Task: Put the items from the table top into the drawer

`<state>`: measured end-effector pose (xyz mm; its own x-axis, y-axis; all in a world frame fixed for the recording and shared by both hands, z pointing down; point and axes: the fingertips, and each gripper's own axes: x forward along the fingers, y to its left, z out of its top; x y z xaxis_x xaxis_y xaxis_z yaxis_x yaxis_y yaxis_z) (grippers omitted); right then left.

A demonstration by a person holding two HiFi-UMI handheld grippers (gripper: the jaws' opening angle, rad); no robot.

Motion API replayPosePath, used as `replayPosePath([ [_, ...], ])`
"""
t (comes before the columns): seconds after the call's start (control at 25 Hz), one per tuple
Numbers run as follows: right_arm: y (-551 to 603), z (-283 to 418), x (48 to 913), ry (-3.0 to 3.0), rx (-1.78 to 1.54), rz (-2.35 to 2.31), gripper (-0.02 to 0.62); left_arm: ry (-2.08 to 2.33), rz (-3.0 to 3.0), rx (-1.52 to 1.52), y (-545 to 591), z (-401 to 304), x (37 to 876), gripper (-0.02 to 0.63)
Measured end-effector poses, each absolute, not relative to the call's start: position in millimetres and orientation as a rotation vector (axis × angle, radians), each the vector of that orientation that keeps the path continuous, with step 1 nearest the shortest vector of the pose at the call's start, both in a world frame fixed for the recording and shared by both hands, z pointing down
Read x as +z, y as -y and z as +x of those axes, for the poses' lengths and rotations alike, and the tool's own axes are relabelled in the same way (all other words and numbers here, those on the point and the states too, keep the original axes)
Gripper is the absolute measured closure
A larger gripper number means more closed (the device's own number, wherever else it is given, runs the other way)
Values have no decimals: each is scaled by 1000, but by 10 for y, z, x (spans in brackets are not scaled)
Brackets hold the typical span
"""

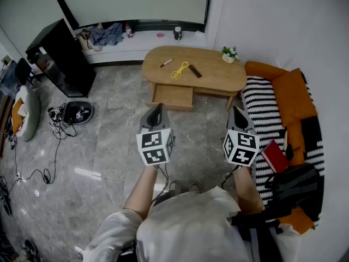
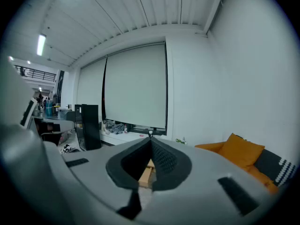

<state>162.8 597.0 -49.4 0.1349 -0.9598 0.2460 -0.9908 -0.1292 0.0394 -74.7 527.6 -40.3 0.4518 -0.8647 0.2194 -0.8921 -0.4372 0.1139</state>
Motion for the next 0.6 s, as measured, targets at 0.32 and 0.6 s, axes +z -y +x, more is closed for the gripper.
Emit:
replayPosePath([
  [0.32, -5928, 1560, -394, 1924, 289, 2222, 603, 1511, 2494, 202, -5237, -825, -362, 597],
  [0.6, -5855, 1434, -337, 1896, 324, 2248, 602, 1481, 2508, 228, -5123, -985, -220, 597],
])
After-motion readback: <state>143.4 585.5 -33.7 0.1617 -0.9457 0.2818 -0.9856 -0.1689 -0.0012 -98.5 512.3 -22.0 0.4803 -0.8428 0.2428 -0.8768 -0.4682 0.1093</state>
